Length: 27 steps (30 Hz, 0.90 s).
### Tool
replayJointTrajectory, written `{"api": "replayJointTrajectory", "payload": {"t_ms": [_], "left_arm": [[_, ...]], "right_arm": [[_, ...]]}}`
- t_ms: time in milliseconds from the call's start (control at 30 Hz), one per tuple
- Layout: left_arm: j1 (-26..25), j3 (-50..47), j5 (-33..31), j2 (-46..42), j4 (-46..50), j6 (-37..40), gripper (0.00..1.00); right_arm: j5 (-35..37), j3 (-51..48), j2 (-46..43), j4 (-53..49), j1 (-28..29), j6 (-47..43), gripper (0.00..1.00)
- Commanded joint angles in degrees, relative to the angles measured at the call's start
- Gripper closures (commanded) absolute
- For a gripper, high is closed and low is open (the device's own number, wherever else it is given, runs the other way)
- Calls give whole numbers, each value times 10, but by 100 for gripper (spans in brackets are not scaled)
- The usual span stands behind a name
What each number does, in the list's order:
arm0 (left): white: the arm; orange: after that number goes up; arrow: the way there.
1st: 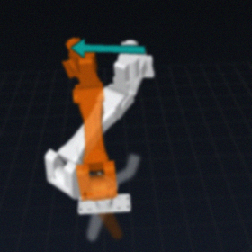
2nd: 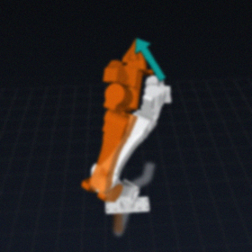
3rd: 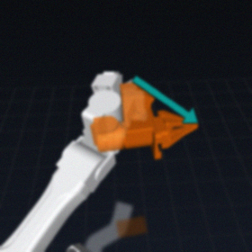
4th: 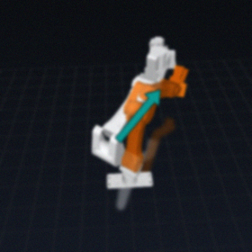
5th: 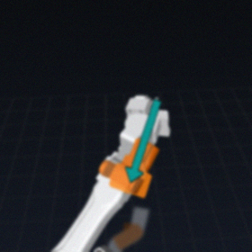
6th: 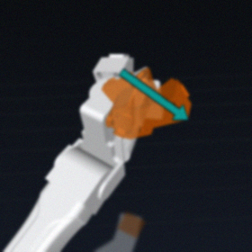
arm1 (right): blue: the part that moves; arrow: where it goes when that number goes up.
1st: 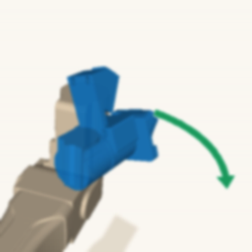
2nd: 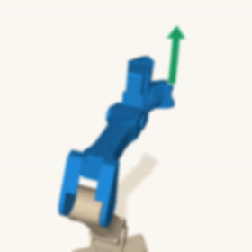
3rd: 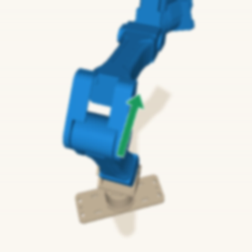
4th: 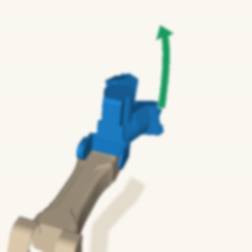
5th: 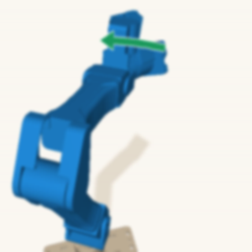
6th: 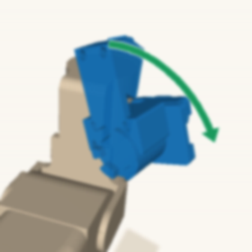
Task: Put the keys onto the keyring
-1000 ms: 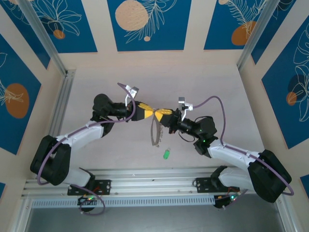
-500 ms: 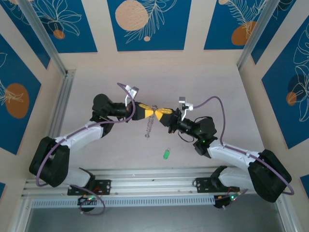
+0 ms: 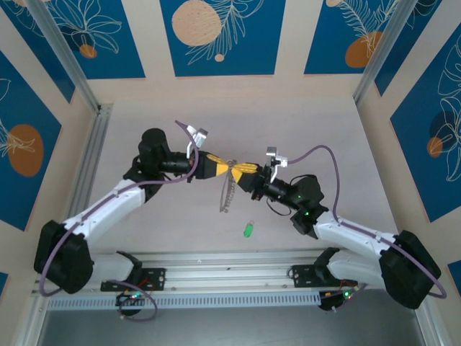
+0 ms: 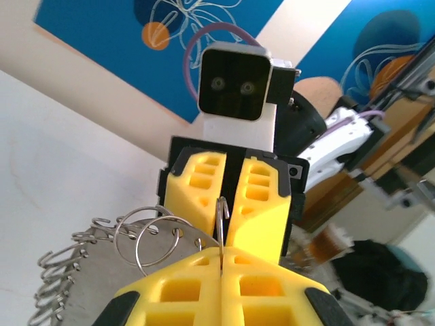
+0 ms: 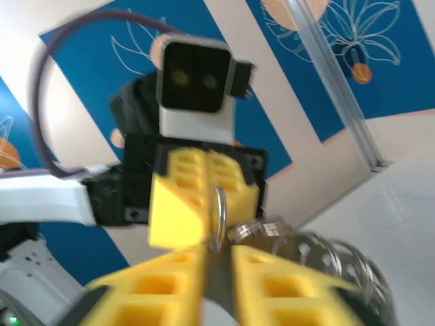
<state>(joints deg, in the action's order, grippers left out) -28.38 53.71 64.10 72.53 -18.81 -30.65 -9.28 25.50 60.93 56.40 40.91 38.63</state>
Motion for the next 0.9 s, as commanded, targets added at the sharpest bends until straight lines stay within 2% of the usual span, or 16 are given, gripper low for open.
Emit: {"api": "replayJointTrajectory", "payload": {"t_ms": [0,33,67,133,233,333,500,733,867], "left_arm": [[3,57,-62,-28,249,180,100],[3,74,-86,-26,298,205,100],[3,92,-109,-23,348,233,100],[2,131,-172,-14,461,291,100],[-5,162,-259,-2,566,340,100],[-13,176,-342,8,627,372,100],[-32,160,-401,13,664,406,100],[-36,136,-371,-14,650,413,100],[-37,113,-352,-31,629,407,100]], "right_arm": [[45,-6,-32,-96,2,-48,63],[50,-4,-45,-128,1,-57,50],[55,0,-59,-161,1,-66,43],[80,20,-99,-286,-1,-83,33],[118,48,-164,-475,-4,-90,21],[157,85,-196,-671,-4,-65,15],[176,126,-169,-903,13,8,14],[144,135,-89,-1001,55,75,14],[132,101,-69,-953,57,91,17]]}}
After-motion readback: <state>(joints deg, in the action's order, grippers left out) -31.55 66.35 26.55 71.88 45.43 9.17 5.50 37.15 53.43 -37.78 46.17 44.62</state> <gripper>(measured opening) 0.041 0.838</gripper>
